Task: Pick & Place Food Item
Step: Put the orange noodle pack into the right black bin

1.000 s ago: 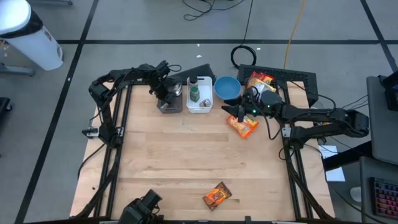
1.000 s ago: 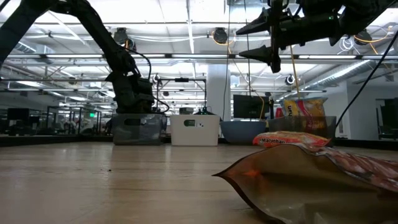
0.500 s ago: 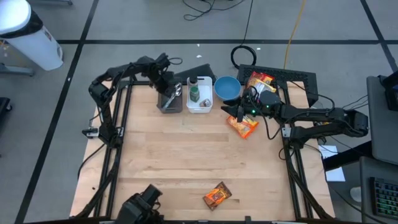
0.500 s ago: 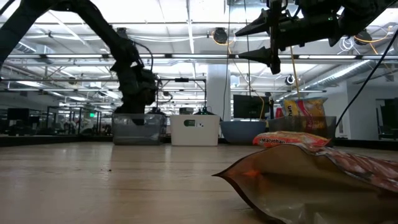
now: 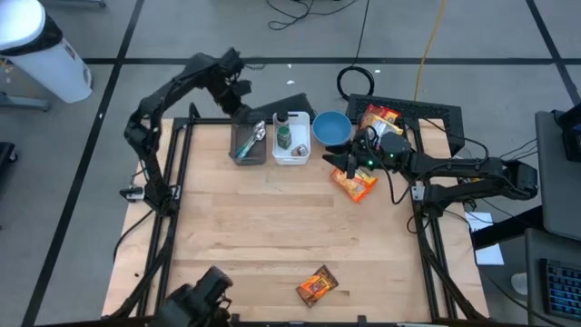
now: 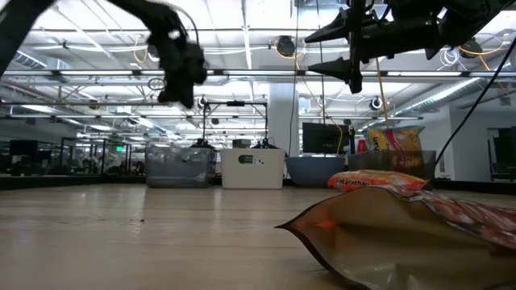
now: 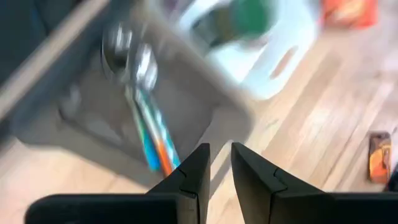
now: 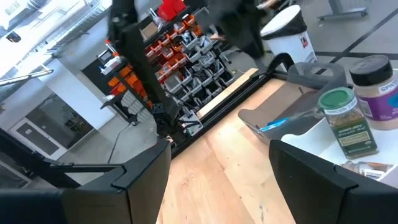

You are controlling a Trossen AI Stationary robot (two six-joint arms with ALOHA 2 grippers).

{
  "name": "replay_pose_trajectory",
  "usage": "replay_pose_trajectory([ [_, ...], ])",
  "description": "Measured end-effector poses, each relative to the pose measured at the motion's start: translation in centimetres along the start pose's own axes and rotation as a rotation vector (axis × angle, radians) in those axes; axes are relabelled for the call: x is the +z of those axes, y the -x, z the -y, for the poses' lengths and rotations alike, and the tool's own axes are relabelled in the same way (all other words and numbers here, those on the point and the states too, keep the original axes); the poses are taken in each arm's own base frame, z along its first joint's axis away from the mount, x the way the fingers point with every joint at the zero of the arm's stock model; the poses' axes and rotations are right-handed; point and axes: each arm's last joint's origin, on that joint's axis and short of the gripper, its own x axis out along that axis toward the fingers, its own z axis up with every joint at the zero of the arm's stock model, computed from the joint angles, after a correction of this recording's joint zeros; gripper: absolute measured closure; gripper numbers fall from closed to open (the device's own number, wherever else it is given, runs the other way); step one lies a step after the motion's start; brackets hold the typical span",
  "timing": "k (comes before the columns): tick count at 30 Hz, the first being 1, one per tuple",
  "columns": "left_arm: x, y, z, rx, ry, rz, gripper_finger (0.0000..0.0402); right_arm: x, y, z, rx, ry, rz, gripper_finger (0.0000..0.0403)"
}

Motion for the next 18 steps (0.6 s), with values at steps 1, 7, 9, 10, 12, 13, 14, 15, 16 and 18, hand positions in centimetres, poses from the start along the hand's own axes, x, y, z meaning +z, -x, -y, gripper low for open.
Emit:
replay_pose_trajectory([
  [1,-0.1,1.0,0.9,0.004,-0.037,0.046,0.0330,0.0,0.0,0.0,-0.002,0.004,0.001,0.0138],
  [7,-3.3,6.7,6.6,0.017,-0.196,0.310,0.0330,0.1,0.0,0.1,-0.046,0.017,0.034,0.0138],
  [9,-5.1,8.5,8.7,0.013,-0.264,0.387,0.0330,0.1,0.0,0.1,-0.047,0.019,0.039,0.0138],
  [10,-6.0,9.2,9.6,0.009,-0.299,0.421,0.0330,0.1,0.0,0.1,-0.047,0.020,0.039,0.0138],
  [12,-8.0,10.2,11.2,-0.002,-0.366,0.476,0.0330,0.2,0.0,0.1,-0.055,0.021,0.048,0.0137],
  [13,-8.8,10.4,11.9,-0.010,-0.388,0.493,0.0330,0.2,0.0,0.2,-0.068,0.021,0.058,0.0137],
  [14,-9.7,10.6,12.5,-0.021,-0.410,0.510,0.0330,0.2,0.0,0.2,-0.083,0.021,0.070,0.0137],
  [15,-10.5,10.6,13.0,-0.035,-0.423,0.524,0.0330,0.3,0.0,0.2,-0.097,0.020,0.080,0.0137],
  [16,-11.2,10.5,13.4,-0.048,-0.434,0.534,0.0330,0.3,0.0,0.3,-0.104,0.014,0.088,0.0137],
  [18,-12.7,10.1,13.9,-0.073,-0.450,0.543,0.0330,0.4,0.0,0.2,-0.101,-0.006,0.099,0.0137],
])
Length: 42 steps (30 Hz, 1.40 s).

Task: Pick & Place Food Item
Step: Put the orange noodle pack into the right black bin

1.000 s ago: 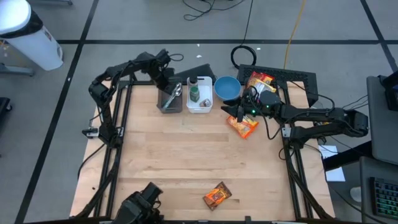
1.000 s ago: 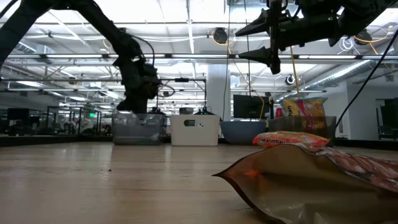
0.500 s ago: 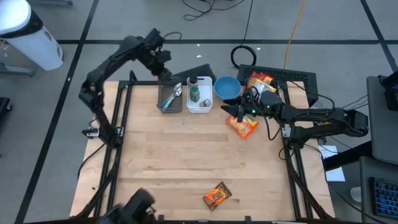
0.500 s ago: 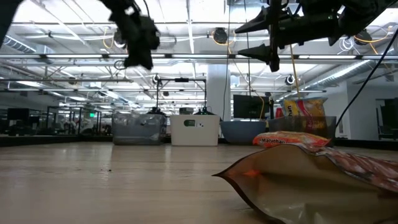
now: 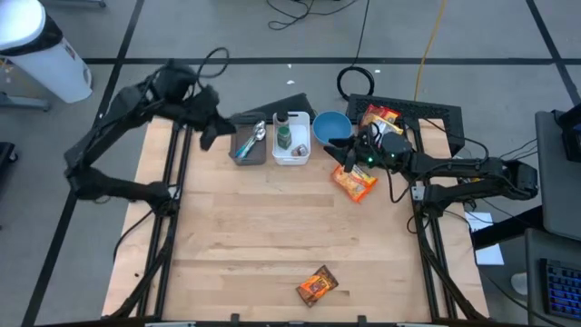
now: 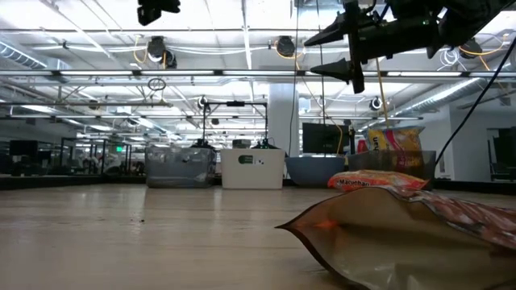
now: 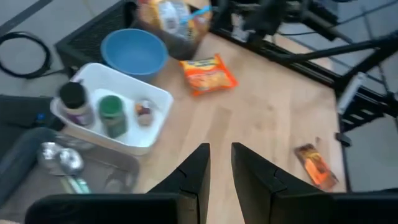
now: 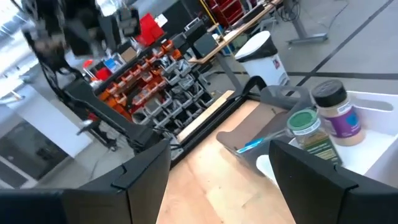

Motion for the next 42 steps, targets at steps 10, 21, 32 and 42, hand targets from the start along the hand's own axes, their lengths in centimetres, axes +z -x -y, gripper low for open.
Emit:
replay_pose_trajectory([
  [10,-7.4,-5.1,1.3,-0.166,0.037,0.189,0.0330,0.2,0.0,-0.2,0.022,-0.091,0.024,0.0138],
  [21,-12.1,-11.2,2.3,-0.473,0.193,0.442,0.0330,-0.2,0.2,-2.1,0.079,-0.162,0.086,0.0138],
  [32,-10.7,-12.4,3.5,-0.522,0.145,0.690,0.0330,-4.3,1.3,-3.8,-0.059,-0.227,-0.142,0.0138],
  [42,-10.8,-13.0,3.4,-0.536,0.197,0.664,0.0329,-7.6,6.4,-4.9,-0.424,-0.239,-0.149,0.0138],
])
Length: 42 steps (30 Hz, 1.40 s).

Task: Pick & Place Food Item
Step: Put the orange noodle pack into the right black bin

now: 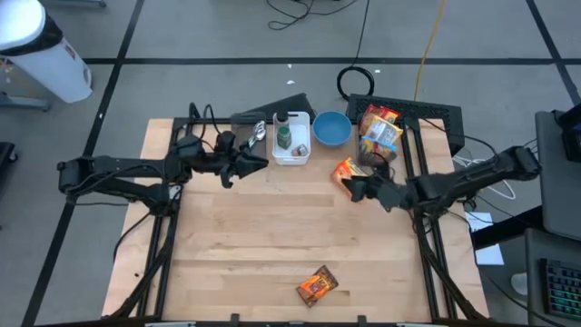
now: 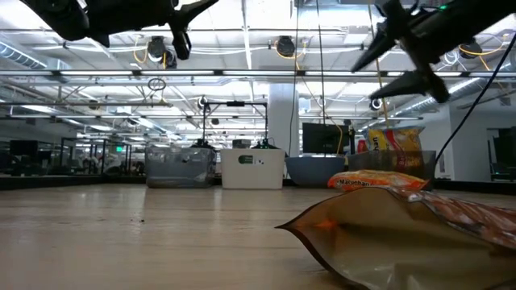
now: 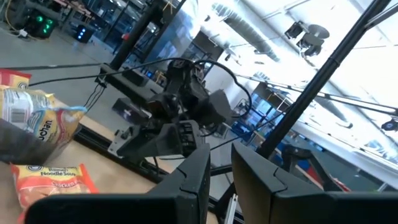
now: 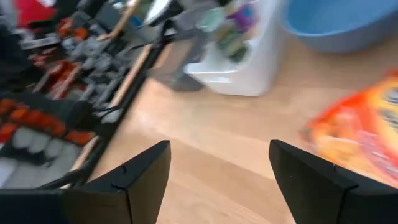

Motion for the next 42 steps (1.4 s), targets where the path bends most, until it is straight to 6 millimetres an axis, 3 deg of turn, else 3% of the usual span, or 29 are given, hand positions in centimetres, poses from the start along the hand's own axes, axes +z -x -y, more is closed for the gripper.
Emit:
replay_pose_trajectory([
  [9,0.0,0.0,0.0,0.001,-0.004,0.000,0.0329,-1.6,2.8,1.9,-0.115,-0.064,0.002,0.0138],
  [26,0.0,0.0,0.0,0.004,-0.013,-0.002,0.0330,-7.5,1.9,10.5,-0.042,-0.365,-0.105,0.0138],
  [42,0.2,0.1,-0.2,0.031,-0.004,0.020,0.0330,-6.8,0.2,13.2,-0.232,-0.431,-0.127,0.0138],
])
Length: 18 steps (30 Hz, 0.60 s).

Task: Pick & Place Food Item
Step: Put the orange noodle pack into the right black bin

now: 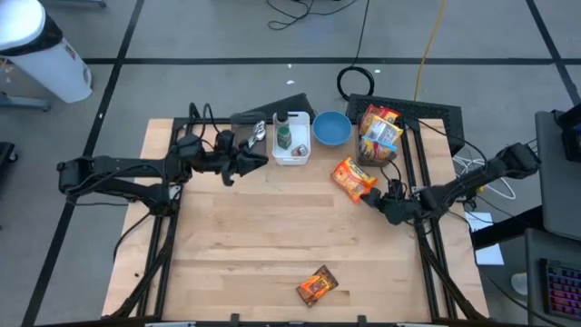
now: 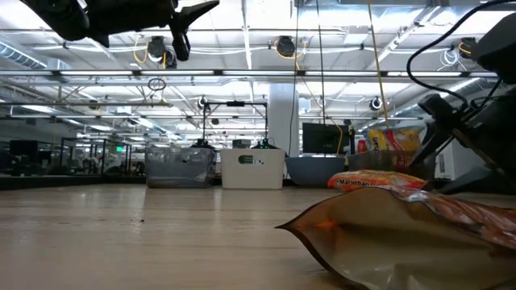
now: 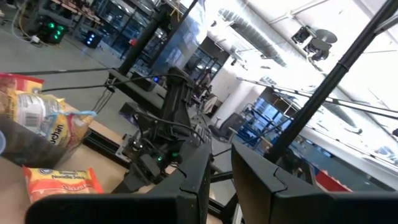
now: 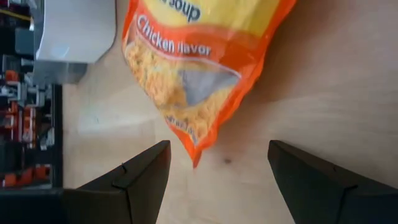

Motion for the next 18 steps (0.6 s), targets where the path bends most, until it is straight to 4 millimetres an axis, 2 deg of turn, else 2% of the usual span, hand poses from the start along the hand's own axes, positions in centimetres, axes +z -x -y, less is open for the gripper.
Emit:
replay_pose_trajectory([
  [12,0.5,0.2,-0.6,0.026,-0.004,0.018,0.0330,1.8,-1.2,-0.5,-0.055,0.017,0.056,0.0142],
  [18,0.5,0.2,-0.6,0.028,-0.004,0.020,0.0330,2.2,-1.5,-0.7,-0.063,0.050,0.029,0.0192],
])
